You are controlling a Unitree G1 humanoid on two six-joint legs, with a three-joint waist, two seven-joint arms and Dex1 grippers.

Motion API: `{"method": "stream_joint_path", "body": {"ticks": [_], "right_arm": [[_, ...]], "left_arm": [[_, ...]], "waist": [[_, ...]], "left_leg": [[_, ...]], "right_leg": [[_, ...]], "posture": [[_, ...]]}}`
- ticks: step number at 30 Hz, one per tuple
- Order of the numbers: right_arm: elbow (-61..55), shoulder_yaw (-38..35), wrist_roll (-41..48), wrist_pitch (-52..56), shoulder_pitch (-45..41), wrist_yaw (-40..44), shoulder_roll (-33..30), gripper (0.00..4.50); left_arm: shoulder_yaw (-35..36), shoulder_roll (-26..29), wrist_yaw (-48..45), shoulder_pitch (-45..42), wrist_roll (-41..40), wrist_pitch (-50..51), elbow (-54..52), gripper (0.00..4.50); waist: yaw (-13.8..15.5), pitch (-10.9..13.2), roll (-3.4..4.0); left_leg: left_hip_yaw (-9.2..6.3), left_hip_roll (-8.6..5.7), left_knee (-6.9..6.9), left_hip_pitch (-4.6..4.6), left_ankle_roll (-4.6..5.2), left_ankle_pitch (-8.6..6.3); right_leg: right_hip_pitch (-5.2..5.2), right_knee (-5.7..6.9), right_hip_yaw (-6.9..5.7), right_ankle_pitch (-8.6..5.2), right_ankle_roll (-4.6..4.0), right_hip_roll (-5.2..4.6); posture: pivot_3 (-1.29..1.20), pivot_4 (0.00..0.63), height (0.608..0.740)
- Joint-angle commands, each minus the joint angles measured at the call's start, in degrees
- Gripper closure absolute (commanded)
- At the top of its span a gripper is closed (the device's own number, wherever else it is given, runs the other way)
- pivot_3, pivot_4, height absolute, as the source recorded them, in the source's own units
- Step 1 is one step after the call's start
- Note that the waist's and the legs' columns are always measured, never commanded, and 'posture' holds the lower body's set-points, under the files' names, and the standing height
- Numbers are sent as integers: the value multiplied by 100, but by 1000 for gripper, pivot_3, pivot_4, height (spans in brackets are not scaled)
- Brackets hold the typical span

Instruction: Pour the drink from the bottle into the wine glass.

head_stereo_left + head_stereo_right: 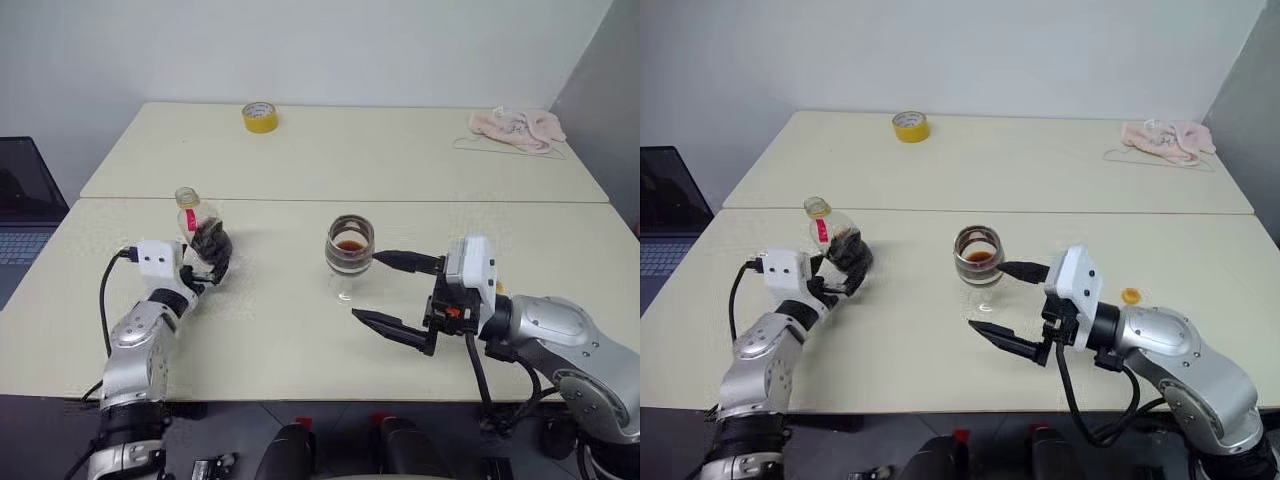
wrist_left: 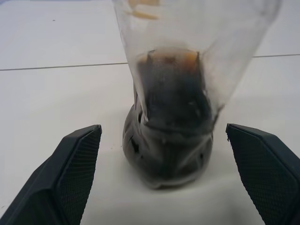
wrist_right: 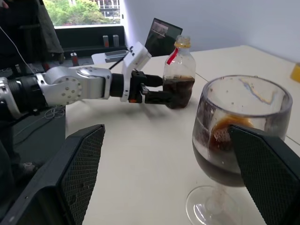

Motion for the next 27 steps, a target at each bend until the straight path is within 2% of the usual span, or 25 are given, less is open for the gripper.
{"method": "stream_joint_path", "body": {"ticks": [1,4,7,11,15,20,27], "right_arm": [[58,-258,-325,-609,546,222,-88,0],[515,-238,-694,-1205,1034,242,143,0],[1266,-206,-1172,-2050,1375,15,717,0],[2171,-244,-1952,-3062,1403,-825,1693,0],[2631,-323,-2555,-3726,1545,-1555,2325,0],[2777,-355,-2967,-4272,2025,-1938,2594,0],[2731,-813,-2559,-4018,2309,-2347,2885,0]], "left_arm": [[243,76,401,558,141,291,-1041,5],[233,-8,749,1047,360,495,-1638,5],[183,-45,905,1439,542,501,-2062,5],[41,-294,919,1663,508,320,-2459,5],[-217,-582,931,1729,520,246,-2674,5],[-623,-675,811,1867,644,146,-2905,5],[-897,-672,645,1957,663,58,-3070,5]], "waist": [[3,0,-1],[9,-5,-7],[12,-9,-13],[12,-7,-8],[12,-8,-5],[11,-8,-2],[2,-10,10]], "left_leg": [[0,0,0,-1,0,0],[4,-1,-1,1,1,-1],[1,1,-4,18,2,-2],[6,2,-4,19,1,-2],[10,1,-7,18,-2,-1],[12,1,-8,17,-3,-1],[14,3,-12,20,-1,-2]], "right_leg": [[0,-1,1,0,0,0],[4,-4,5,0,0,-1],[17,-3,1,0,0,0],[17,-3,5,0,0,0],[13,-4,9,0,0,0],[13,-4,11,0,0,1],[13,-3,13,-1,-1,3]], "posture": [[0,150,740],[0,150,740],[0,150,740],[0,150,740],[0,150,740],[0,150,740],[0,150,740]]}}
